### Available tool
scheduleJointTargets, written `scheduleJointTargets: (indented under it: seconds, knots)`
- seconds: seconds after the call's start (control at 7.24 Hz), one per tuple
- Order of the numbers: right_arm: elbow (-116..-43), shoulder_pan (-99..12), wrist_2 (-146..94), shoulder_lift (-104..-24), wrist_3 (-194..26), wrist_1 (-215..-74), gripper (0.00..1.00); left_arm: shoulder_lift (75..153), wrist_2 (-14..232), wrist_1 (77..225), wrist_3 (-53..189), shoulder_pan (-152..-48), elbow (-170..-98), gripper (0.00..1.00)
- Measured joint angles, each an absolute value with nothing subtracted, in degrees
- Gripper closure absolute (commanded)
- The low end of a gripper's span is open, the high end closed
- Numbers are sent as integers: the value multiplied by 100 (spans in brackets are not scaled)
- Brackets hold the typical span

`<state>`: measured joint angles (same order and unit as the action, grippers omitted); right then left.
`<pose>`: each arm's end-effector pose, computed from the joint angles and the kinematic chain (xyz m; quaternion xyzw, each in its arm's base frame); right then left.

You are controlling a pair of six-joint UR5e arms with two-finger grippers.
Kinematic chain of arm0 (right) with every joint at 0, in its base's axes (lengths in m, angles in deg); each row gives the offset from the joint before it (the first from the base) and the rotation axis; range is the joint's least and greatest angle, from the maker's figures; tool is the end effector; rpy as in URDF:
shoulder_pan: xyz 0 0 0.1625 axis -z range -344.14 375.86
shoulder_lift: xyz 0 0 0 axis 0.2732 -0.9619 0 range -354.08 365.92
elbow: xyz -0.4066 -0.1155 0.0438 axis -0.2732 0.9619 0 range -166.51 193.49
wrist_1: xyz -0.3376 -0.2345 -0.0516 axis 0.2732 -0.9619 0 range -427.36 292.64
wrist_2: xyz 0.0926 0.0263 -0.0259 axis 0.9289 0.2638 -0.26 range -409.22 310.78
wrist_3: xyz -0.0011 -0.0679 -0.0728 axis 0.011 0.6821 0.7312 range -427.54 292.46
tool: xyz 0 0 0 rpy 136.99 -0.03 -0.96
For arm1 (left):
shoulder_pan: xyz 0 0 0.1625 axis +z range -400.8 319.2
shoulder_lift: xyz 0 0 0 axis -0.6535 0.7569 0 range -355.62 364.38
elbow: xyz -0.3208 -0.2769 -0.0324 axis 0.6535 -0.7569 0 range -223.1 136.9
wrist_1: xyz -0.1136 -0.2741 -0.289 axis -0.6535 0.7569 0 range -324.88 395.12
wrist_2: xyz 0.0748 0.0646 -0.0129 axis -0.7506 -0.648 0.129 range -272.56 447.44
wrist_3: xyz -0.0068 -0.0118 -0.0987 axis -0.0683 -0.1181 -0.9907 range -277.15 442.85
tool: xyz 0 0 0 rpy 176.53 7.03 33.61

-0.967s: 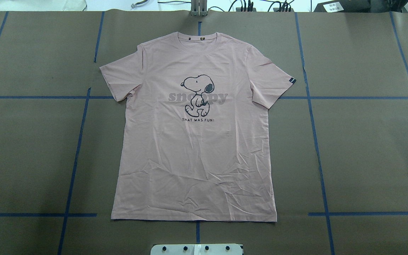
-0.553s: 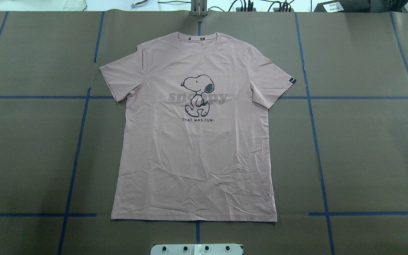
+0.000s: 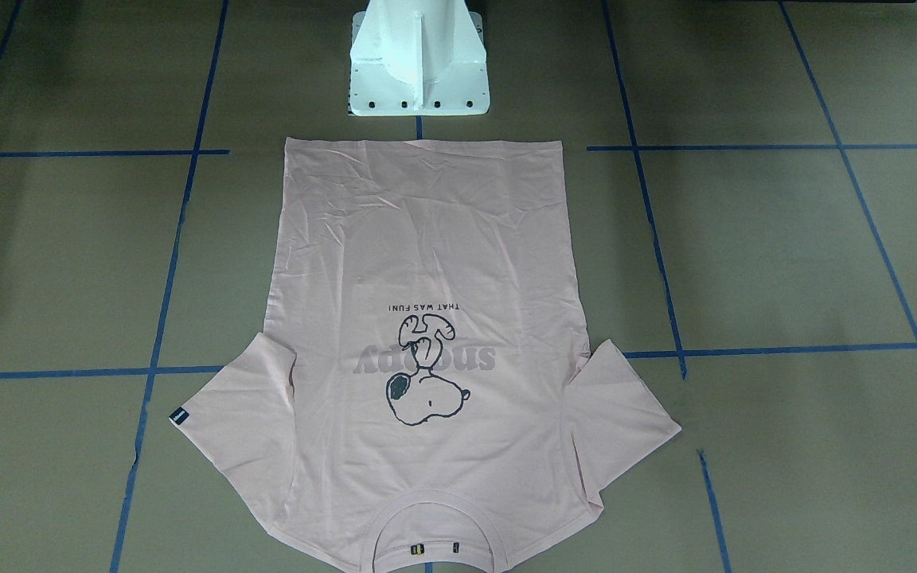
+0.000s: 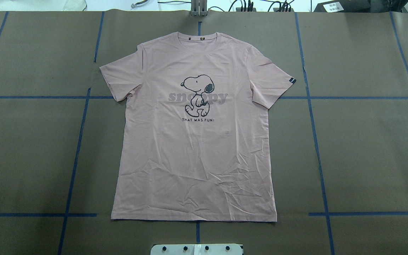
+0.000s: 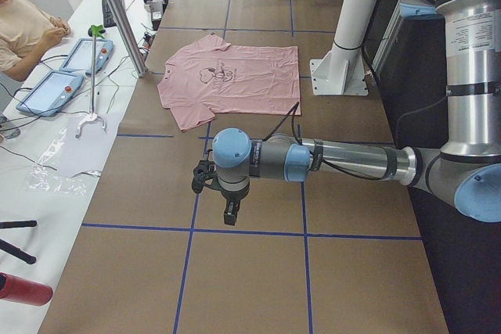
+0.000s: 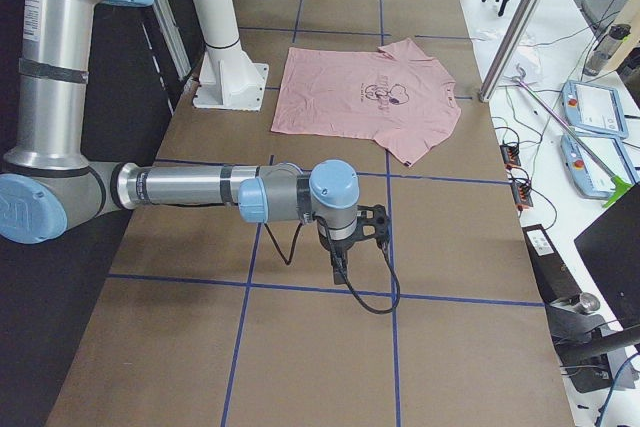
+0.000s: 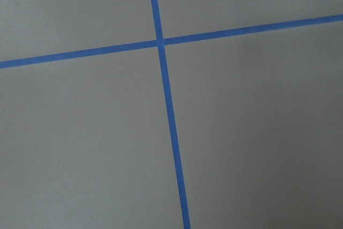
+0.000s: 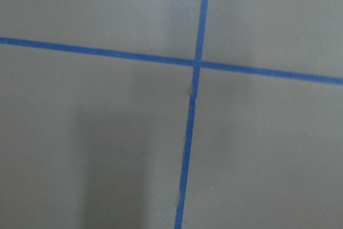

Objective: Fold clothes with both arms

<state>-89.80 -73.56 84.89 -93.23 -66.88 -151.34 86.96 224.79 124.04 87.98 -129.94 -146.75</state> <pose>0.0596 -0.4350 0.6066 0.0824 -0.3740 -0.0433 0.9227 -0.0532 -0.4412 0.5995 0.0561 0.3994 0.0659 0.9127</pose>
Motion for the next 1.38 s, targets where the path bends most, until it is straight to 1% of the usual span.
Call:
scheduleJointTargets:
  seconds: [0.28,0.41,0.69,0.83,0.97,1.24,1.38]
  knots:
    - [-8902,-7330,8522,-9012,-6714,-14400,0,9280,22507,12573,8727,-12994,-14658,0]
    - [-8815,-7325,8615,-8922,-6752,-14273,0,9558,22503,13004,8658,-12995,-14644,0]
    - [-8646,-7320,9069,-8814,-7003,-14063,0,9923,22490,14949,8498,-12994,-14254,0]
    - [-8571,-7292,9157,-8642,-7242,-13915,0,10041,22500,15629,8221,-12988,-14043,0]
    - [-8487,-7169,9168,-8340,-7610,-13847,0,10121,22502,15988,7932,-12971,-13963,0]
    - [-8401,-6436,8592,-7492,-9110,-13804,1,10070,22495,16712,7634,-12694,-13932,0]
    - [-8326,-5853,7997,-7029,-9921,-13802,6,10062,22466,16876,7428,-12411,-13912,0]
